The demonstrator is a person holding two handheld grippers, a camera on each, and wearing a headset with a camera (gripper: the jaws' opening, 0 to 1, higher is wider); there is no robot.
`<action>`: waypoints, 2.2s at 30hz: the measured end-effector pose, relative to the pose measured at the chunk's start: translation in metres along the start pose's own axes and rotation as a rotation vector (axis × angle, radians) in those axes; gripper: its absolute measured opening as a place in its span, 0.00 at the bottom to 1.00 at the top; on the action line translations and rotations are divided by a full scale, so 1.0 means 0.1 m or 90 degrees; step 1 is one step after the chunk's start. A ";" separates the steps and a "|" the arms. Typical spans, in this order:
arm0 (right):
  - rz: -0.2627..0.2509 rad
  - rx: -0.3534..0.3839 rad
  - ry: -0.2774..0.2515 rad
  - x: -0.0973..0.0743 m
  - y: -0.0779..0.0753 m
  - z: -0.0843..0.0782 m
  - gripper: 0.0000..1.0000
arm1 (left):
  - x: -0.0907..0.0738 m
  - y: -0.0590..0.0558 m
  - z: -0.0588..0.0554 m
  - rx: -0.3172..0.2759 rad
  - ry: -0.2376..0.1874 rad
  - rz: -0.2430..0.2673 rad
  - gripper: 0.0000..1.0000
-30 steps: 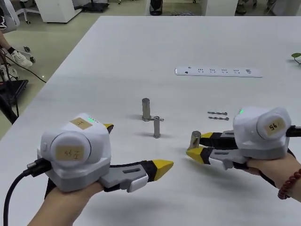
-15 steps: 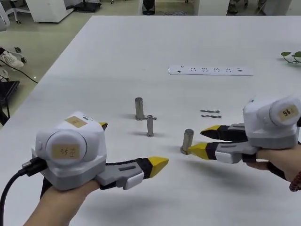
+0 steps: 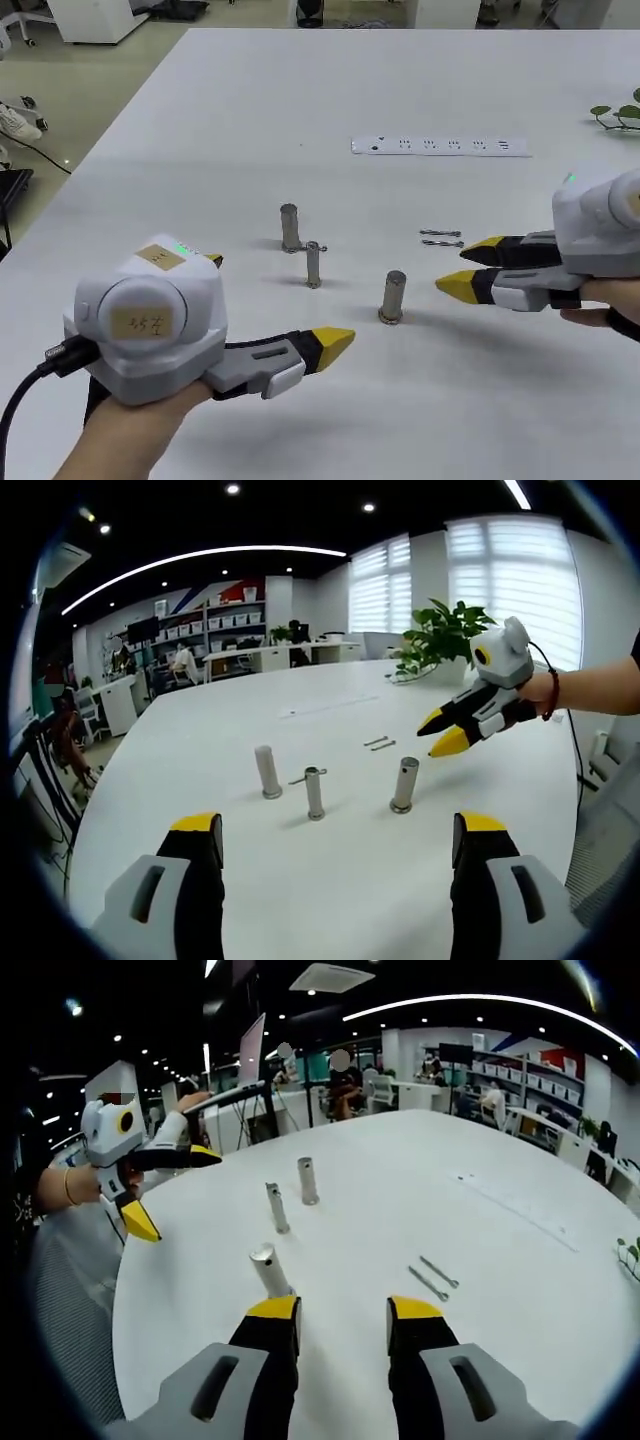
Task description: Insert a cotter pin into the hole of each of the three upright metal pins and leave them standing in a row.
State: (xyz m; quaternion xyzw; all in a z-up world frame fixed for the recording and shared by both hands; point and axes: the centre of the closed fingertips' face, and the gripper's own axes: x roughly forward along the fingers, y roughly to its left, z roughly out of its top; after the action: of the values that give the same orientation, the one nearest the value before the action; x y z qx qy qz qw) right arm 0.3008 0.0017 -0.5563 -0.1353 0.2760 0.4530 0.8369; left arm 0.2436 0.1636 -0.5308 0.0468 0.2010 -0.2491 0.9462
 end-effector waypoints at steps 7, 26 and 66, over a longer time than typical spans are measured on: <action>-0.023 -0.034 0.018 -0.01 -0.21 0.09 0.28 | 0.00 0.00 0.01 -0.012 -0.007 -0.003 0.93; -0.039 -0.068 0.102 0.31 -0.80 -0.02 0.21 | 0.05 -0.07 -0.04 0.005 0.010 -0.023 0.90; -0.017 -0.119 0.206 0.53 -0.79 -0.26 0.00 | 0.04 -0.01 -0.08 0.002 0.020 -0.026 0.84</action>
State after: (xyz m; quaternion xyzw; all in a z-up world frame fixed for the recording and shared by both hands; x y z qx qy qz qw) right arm 0.3811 -0.0184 -0.6103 -0.2871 0.3622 0.4380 0.7710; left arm 0.2430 0.1623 -0.5400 0.0482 0.2162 -0.2680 0.9376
